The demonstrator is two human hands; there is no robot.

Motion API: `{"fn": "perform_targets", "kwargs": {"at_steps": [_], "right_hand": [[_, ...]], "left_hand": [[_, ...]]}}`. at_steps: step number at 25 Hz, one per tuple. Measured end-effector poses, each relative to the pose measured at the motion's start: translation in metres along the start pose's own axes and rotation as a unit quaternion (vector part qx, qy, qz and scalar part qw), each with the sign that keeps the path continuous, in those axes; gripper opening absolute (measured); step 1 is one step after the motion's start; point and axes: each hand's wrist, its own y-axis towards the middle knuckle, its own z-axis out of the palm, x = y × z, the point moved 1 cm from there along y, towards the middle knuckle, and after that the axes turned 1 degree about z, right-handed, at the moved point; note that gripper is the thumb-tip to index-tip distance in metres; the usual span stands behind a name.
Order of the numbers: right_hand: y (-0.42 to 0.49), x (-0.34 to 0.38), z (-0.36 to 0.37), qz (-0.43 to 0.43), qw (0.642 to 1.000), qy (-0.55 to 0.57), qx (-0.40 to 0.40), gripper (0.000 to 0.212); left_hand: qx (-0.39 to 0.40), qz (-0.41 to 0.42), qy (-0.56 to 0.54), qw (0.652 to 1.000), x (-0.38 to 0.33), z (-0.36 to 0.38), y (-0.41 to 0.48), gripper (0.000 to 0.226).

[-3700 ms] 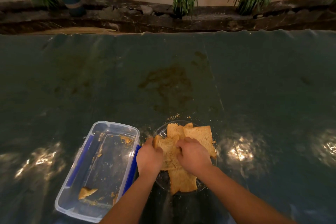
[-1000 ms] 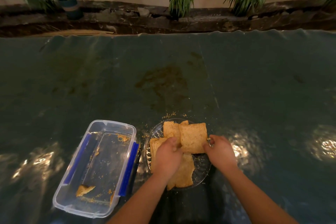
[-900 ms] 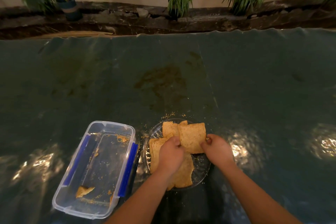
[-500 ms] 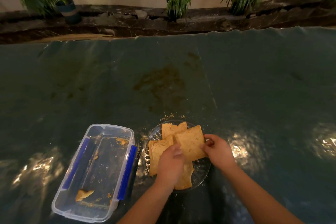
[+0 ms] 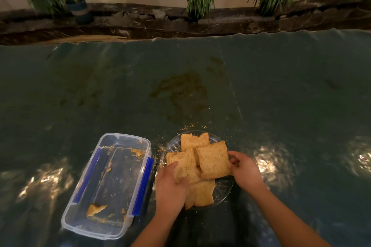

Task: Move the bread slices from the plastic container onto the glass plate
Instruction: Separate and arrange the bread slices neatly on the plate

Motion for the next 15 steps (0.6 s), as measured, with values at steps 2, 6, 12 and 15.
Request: {"fn": "perform_targets", "kwargs": {"at_steps": [2,6,12,15], "right_hand": [[-0.001,0.001,0.002,-0.017,0.999,-0.036,-0.012,0.036],[-0.004,0.008,0.006,-0.034,0.996,-0.080,-0.015,0.036],[-0.018,0.005,0.012,-0.021,0.995,-0.092,-0.021,0.047],[-0.022,0.005,0.013,-0.017,0.997,-0.078,-0.011,0.051]], "left_hand": [[0.018,0.031,0.032,0.999,0.005,-0.003,0.004,0.044],[0.054,0.091,0.144,0.984,0.018,-0.002,0.012,0.053],[0.037,0.110,0.197,0.974,0.038,-0.002,0.021,0.073],[0.033,0.116,0.187,0.975,0.045,-0.003,0.026,0.070]]}}
